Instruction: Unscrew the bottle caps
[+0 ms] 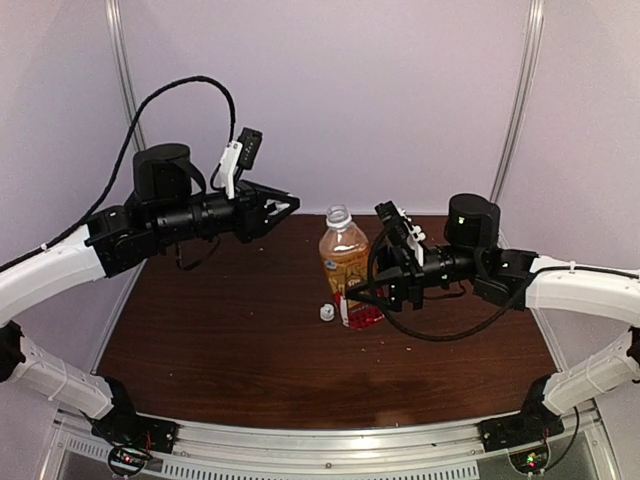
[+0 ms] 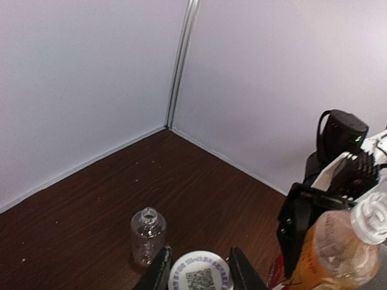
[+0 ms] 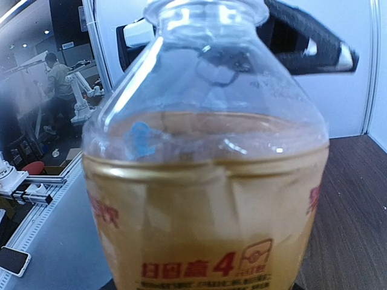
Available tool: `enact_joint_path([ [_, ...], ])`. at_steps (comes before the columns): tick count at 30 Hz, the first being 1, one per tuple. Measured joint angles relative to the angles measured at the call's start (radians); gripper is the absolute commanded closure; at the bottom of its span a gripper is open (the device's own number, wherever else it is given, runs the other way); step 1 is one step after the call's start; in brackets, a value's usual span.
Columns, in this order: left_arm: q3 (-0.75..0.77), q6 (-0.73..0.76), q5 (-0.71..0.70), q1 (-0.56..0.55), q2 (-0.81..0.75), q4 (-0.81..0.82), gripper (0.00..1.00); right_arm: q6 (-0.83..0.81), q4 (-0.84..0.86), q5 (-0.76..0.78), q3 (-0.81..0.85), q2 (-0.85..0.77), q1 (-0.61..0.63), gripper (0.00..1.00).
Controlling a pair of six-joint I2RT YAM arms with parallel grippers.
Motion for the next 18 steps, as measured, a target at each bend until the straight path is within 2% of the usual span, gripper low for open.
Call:
enact_joint_path([
  [10,-0.348,0.0,-0.3,0.003,-0.016,0.002,0.68,-0.011,-0.021,0.079,0.0,-0.023,-0.005,0.7],
  [18,-0.55,-0.019,-0.382,0.043,0.029,0.133,0.69,-0.005,-0.017,0.109,-0.004,-0.023,-0.005,0.7],
])
